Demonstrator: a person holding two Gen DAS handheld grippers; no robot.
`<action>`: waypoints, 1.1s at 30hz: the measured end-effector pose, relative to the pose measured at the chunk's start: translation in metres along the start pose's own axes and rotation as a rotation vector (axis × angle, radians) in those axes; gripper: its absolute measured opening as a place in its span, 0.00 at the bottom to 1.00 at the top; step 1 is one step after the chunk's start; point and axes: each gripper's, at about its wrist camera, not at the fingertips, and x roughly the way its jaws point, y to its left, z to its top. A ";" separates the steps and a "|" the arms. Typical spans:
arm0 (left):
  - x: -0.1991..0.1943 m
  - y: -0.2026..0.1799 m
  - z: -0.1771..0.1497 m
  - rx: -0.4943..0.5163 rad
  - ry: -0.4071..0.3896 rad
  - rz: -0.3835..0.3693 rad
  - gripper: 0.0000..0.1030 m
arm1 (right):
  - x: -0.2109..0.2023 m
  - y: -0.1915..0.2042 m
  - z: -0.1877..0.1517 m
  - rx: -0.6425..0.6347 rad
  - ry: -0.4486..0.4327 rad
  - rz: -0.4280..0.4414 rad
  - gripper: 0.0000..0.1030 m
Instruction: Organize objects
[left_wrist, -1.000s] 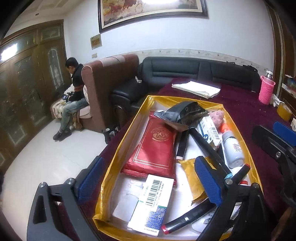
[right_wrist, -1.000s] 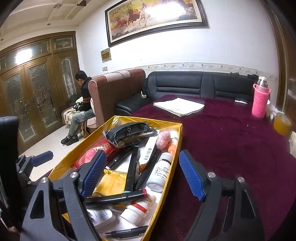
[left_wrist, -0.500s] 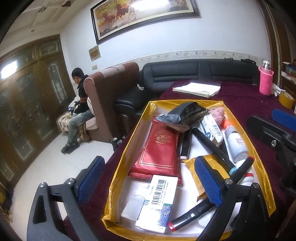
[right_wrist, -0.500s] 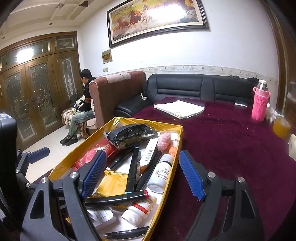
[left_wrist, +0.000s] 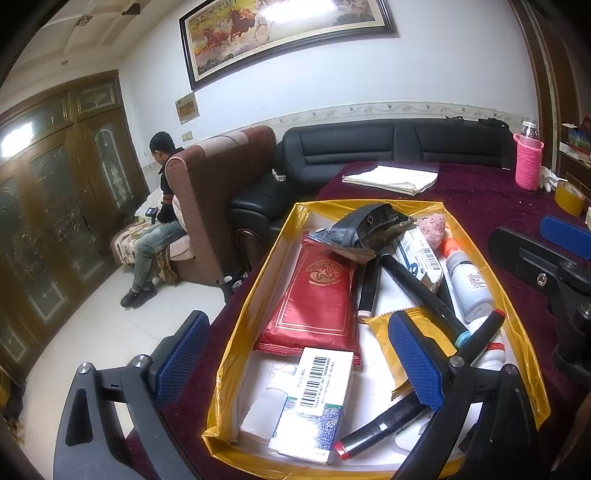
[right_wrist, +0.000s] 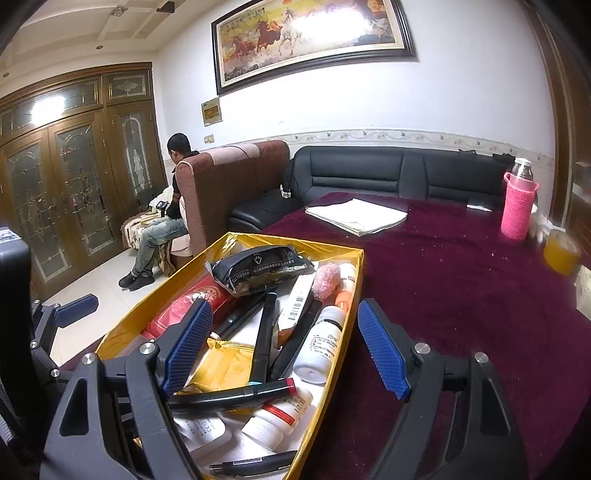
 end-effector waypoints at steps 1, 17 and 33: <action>0.000 0.000 0.000 0.000 0.000 -0.001 0.93 | 0.001 -0.001 0.000 0.002 0.003 0.000 0.80; 0.003 0.004 0.001 -0.015 -0.001 -0.014 0.93 | 0.001 -0.001 -0.001 0.009 0.011 -0.009 0.80; 0.005 0.003 0.000 -0.014 -0.001 -0.018 0.93 | 0.002 0.000 -0.001 0.002 0.009 -0.012 0.80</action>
